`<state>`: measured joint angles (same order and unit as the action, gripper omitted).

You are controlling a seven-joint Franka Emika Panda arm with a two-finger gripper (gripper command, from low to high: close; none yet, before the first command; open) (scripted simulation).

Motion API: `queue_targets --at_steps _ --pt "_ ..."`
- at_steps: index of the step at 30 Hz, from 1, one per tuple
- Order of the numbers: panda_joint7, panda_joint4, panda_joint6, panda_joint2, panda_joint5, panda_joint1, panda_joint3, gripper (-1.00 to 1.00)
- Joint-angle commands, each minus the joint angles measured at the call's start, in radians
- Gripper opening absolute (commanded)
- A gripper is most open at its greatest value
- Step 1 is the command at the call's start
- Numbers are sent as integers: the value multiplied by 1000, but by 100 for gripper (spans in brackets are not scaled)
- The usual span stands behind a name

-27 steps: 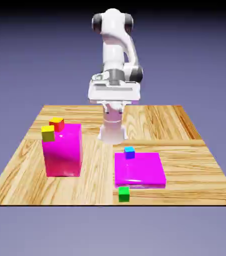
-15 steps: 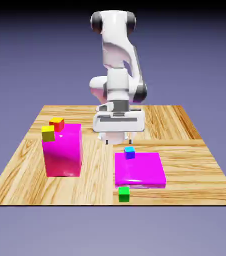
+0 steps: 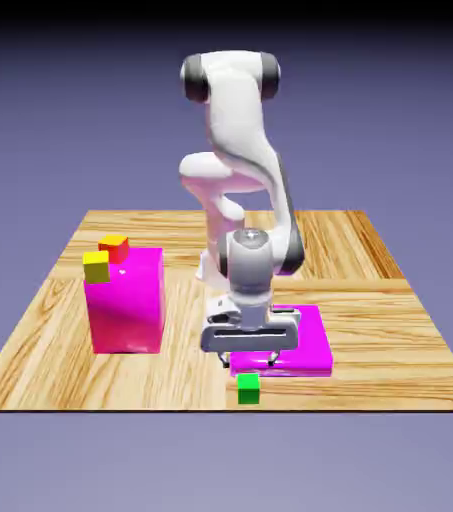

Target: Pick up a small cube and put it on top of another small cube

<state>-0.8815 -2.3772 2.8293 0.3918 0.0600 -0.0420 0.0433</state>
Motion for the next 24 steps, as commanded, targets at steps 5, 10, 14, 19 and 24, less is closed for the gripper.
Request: queue_targets --at_steps 5,10,14,19,24 --pt "-9 35 90 124 11 -13 -16 -100" --pt "2 -6 -15 -21 -2 2 3 -100" --pt "-86 -16 -150 -164 -5 101 -5 -100" --pt "-263 -8 -341 -343 -3 282 -33 -100" --pt "-440 0 -531 -521 0 463 -61 -100"
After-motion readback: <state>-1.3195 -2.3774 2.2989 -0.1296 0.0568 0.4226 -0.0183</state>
